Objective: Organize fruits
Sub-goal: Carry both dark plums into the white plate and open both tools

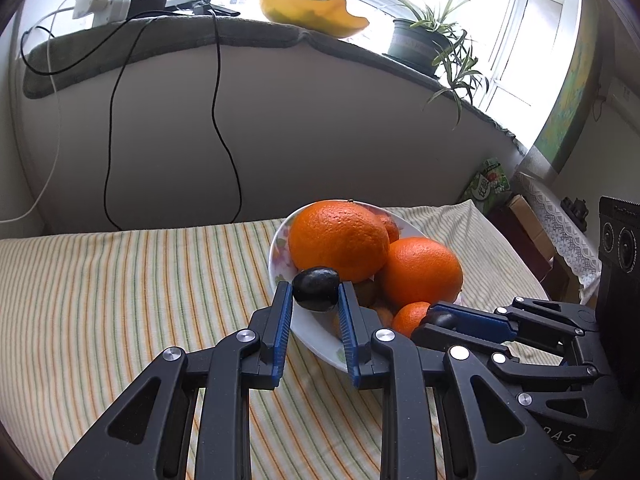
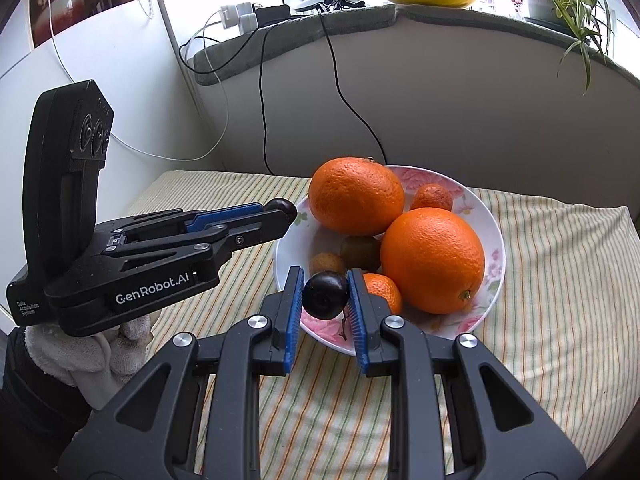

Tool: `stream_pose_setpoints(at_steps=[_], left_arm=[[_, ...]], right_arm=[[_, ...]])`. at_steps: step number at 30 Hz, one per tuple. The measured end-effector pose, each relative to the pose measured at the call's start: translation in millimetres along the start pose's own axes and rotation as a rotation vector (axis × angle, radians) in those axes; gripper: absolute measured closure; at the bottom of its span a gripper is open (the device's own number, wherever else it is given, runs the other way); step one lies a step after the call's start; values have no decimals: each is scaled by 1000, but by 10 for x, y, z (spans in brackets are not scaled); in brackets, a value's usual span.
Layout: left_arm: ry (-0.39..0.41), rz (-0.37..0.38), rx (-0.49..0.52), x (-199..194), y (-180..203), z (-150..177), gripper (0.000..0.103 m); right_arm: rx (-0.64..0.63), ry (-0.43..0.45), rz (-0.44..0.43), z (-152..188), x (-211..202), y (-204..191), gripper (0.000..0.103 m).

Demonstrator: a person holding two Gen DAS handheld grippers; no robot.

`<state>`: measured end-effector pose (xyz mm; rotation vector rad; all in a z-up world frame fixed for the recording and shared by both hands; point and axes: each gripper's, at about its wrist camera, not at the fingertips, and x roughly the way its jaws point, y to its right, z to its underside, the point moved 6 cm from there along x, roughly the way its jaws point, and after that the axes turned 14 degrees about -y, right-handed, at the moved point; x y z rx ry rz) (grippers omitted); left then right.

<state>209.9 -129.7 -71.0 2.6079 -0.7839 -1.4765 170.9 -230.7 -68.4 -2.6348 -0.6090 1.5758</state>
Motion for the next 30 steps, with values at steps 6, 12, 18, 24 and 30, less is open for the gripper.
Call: stream_pose_setpoints(at_steps=[6, 12, 18, 24, 30], left_arm=[[2, 3, 2, -1, 19, -12, 81], [1, 4, -3, 7, 24, -21, 81], [6, 8, 1, -3, 31, -51, 81], [-2, 5, 8, 8, 43, -42, 78], [5, 5, 9, -23, 46, -32, 66]], right_arm=[[-8, -6, 11, -7, 30, 3, 80], [-21, -6, 23, -19, 50, -7, 80], [-33, -5, 32, -7, 57, -11, 80], [-55, -6, 53, 12, 72, -32, 78], [-91, 9, 83, 30, 79, -117, 48]])
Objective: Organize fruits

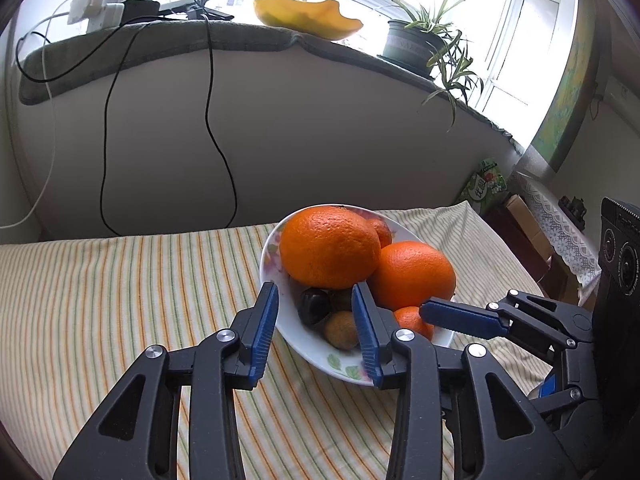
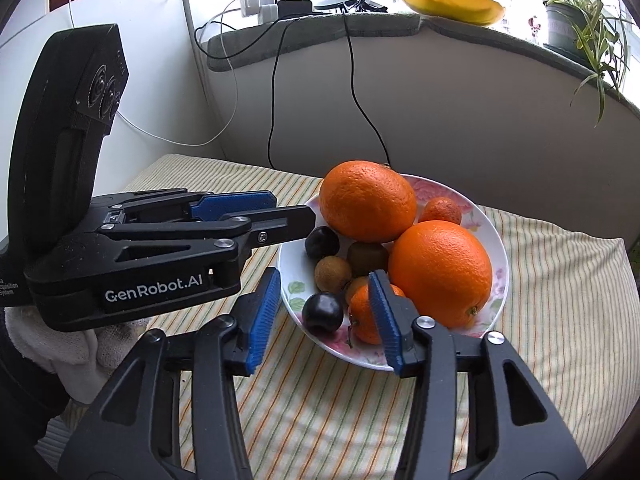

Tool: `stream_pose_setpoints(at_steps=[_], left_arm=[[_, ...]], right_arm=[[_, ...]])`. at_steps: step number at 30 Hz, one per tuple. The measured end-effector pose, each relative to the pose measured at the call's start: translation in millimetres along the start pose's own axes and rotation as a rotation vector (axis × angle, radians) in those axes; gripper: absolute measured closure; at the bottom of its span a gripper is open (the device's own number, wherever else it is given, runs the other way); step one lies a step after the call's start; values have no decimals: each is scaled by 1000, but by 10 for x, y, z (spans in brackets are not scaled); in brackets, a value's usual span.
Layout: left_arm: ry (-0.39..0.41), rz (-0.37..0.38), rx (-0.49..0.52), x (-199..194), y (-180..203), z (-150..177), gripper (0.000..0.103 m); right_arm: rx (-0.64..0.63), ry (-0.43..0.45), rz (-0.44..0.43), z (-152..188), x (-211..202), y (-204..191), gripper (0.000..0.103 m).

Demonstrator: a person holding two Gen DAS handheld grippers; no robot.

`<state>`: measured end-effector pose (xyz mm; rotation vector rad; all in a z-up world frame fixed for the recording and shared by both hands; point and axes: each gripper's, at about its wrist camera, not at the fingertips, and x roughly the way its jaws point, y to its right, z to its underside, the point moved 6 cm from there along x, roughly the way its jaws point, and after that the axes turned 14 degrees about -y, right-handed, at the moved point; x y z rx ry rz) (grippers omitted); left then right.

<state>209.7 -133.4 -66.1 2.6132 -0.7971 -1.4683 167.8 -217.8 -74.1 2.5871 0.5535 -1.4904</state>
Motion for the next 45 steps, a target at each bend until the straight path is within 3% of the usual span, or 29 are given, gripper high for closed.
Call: stream_pose_setpoints(at_steps=[11, 17, 20, 30, 35, 45], left_arm=[[26, -14, -12, -164, -3, 33, 66], [56, -32, 0, -333, 92, 79, 66], [71, -46, 2, -418, 160, 120, 54], [103, -73, -32, -673, 300, 294, 39], [107, -131, -26, -771, 383, 408, 26], [102, -220, -52, -839, 416, 604, 23]], right_arm=[[19, 19, -6, 36, -113, 81, 47], [39, 45, -1, 58, -262, 164, 36], [53, 58, 6, 97, -345, 209, 34], [103, 78, 44, 321, -601, 408, 19], [145, 87, 70, 402, -680, 530, 11], [226, 96, 73, 553, -734, 741, 11]])
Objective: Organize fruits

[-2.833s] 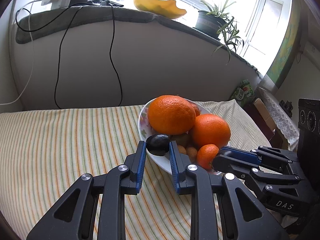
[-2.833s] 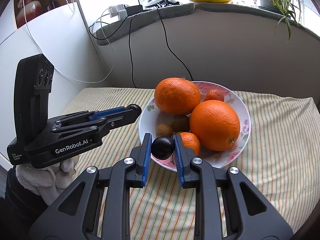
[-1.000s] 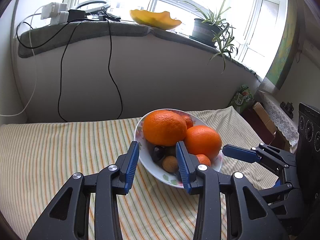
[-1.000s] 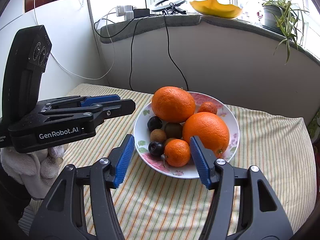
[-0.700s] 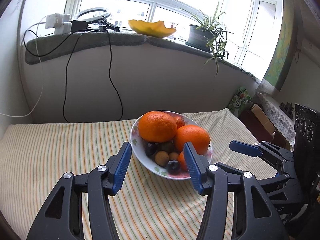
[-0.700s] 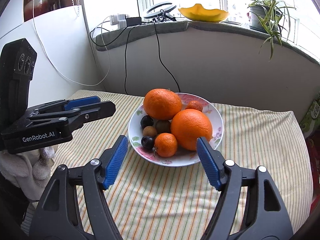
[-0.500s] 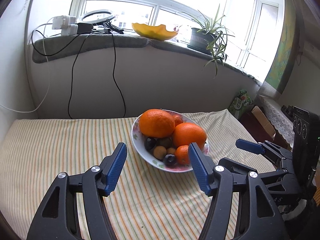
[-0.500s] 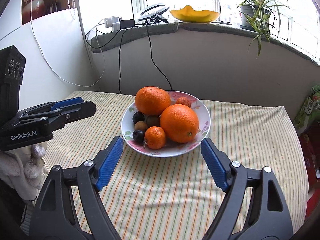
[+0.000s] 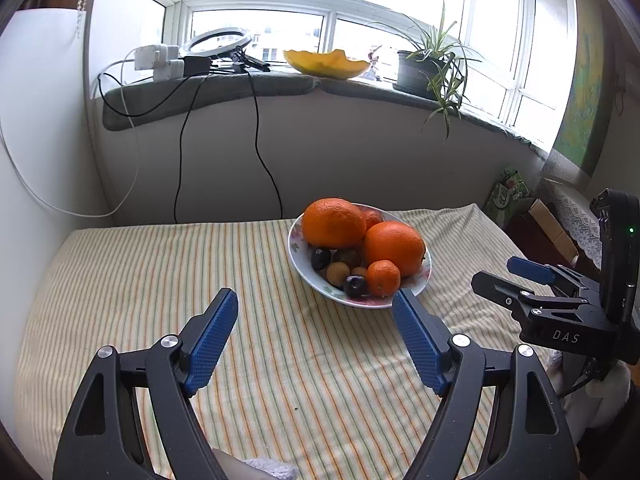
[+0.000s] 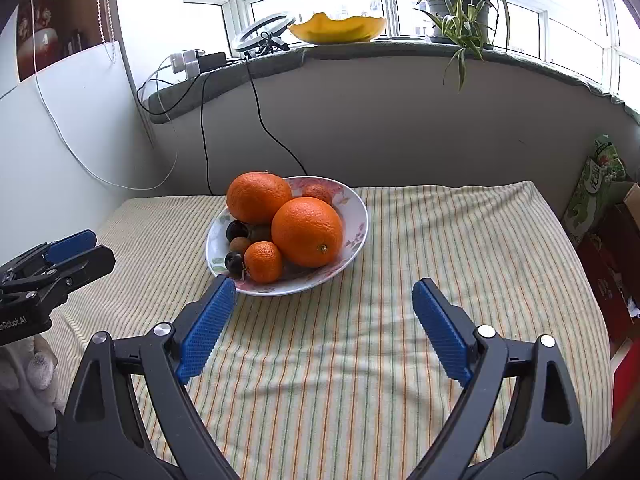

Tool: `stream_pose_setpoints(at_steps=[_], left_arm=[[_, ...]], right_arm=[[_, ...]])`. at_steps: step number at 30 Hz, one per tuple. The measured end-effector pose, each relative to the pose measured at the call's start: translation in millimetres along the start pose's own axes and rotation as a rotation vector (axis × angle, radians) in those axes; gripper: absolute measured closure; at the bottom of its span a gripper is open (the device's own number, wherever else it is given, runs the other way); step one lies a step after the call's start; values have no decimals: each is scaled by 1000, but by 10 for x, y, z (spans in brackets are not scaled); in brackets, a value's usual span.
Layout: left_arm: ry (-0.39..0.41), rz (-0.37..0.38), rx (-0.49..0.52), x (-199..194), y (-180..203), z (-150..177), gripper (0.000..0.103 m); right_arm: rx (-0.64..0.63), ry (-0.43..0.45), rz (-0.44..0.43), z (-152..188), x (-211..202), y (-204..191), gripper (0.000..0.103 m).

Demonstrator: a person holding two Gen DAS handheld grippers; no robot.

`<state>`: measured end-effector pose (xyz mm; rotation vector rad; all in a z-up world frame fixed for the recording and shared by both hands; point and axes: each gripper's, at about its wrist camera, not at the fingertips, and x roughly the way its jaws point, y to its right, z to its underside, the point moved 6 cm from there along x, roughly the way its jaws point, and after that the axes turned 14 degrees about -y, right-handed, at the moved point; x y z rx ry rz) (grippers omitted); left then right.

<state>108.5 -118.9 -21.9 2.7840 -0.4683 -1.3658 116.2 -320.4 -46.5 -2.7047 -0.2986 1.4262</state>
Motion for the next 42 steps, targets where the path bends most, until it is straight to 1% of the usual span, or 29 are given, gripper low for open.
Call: stream_pose_setpoints(at_steps=[11, 25, 42], left_arm=[[13, -18, 13, -80, 67, 29, 23], [24, -19, 23, -147, 135, 50, 23], [20, -14, 13, -145, 93, 90, 23]], right_arm=[[9, 4, -3, 60, -55, 58, 10], [11, -3, -26, 109, -82, 49, 10], [5, -14, -27, 144, -69, -32, 10]])
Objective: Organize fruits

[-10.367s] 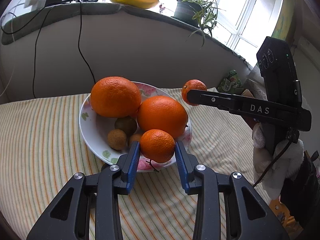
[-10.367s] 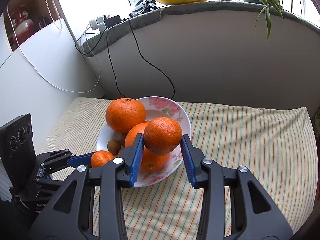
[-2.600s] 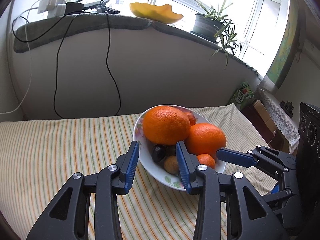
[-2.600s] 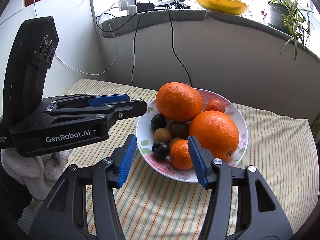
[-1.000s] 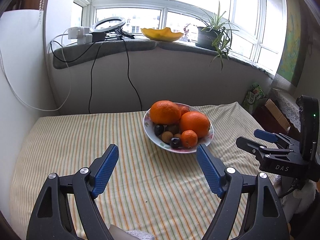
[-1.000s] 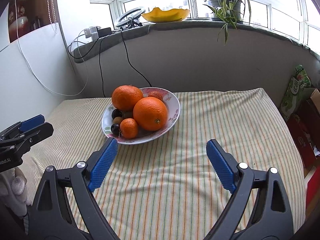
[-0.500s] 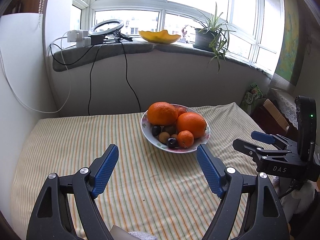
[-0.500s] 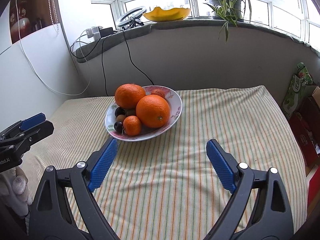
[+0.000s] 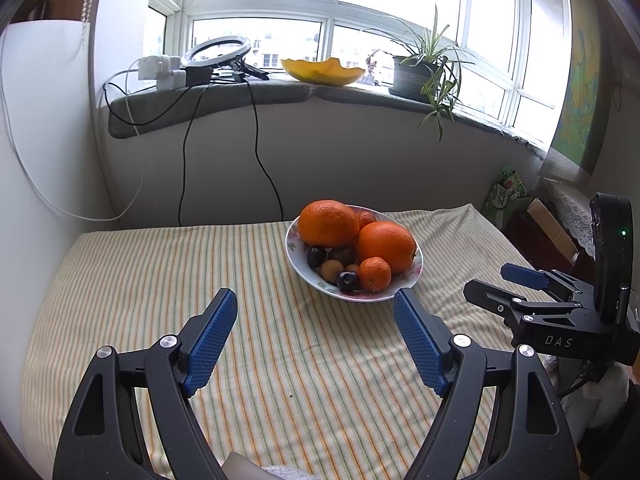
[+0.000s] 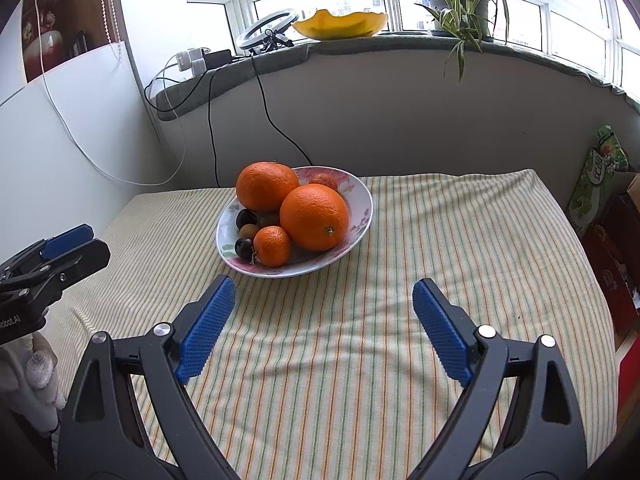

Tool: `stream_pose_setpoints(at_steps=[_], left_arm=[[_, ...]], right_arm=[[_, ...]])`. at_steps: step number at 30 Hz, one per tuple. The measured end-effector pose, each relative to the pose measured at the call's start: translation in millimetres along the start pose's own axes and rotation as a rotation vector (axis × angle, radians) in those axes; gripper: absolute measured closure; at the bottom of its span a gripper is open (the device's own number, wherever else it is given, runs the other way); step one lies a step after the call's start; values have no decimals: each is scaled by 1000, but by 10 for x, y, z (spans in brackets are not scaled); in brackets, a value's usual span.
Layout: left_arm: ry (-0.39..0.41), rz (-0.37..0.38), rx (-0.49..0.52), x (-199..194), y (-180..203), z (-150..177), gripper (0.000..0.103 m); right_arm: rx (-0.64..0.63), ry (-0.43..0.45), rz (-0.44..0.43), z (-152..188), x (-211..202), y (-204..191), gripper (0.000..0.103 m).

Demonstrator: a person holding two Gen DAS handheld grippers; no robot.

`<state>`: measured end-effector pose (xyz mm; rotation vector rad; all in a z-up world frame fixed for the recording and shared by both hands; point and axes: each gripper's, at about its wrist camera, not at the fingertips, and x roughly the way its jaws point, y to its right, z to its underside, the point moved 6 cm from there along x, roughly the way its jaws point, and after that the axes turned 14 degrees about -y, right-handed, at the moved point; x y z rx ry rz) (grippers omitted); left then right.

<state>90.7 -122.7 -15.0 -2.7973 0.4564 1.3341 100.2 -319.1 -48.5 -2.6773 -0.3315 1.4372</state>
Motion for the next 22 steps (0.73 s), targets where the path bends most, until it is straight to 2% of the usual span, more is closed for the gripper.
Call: stream_pose_setpoints(at_steps=[22], left_arm=[[2, 0, 8, 72, -23, 1, 23]], right_arm=[[25, -19, 14, 8, 127, 119, 10]])
